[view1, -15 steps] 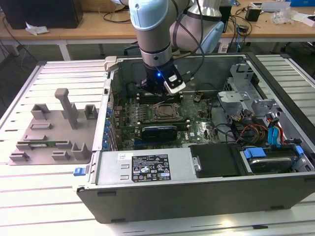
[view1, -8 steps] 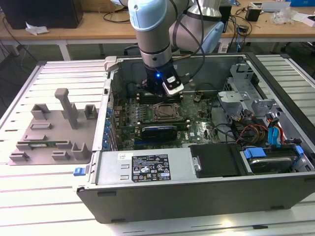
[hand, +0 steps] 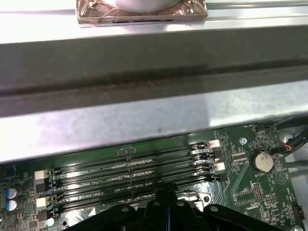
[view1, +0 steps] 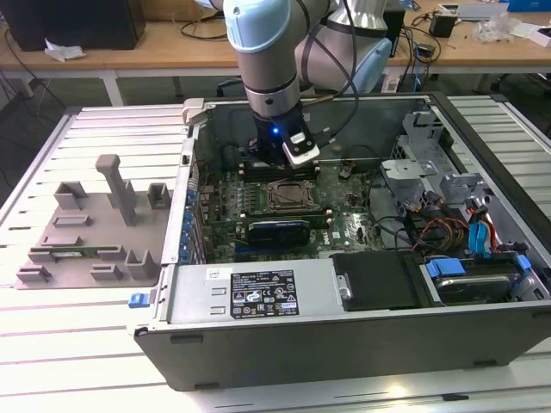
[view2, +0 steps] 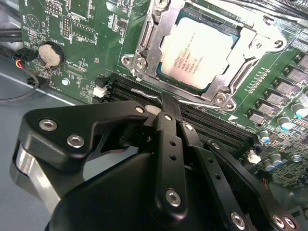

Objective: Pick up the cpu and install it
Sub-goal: 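Install the first cpu locking lever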

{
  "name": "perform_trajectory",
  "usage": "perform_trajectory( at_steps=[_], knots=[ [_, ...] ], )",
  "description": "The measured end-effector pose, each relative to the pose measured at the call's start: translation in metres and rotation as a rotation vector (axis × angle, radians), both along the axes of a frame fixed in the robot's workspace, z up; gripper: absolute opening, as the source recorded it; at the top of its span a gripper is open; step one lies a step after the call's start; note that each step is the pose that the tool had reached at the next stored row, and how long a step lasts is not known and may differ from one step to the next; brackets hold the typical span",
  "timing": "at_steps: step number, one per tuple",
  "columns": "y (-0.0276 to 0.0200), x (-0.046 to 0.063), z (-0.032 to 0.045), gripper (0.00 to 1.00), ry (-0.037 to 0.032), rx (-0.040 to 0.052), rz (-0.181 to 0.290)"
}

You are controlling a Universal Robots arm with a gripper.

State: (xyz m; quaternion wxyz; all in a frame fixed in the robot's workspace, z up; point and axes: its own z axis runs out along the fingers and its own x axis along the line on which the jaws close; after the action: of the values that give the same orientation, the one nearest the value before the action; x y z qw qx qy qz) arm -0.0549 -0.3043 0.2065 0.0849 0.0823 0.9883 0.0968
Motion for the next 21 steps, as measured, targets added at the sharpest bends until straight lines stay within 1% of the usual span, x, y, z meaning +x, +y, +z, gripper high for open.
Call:
perform_trajectory(
  at_steps=[7, 13, 21],
  knots=[
    [0.003, 0.0, -0.0011, 0.11, -0.0001, 0.0002, -0.009],
    [0.003, 0.0, -0.0044, 0.11, -0.0009, -0.0027, -0.034],
    [0.0018, 0.0, -0.0073, 0.11, -0.0014, -0.0033, -0.053]
  ],
)
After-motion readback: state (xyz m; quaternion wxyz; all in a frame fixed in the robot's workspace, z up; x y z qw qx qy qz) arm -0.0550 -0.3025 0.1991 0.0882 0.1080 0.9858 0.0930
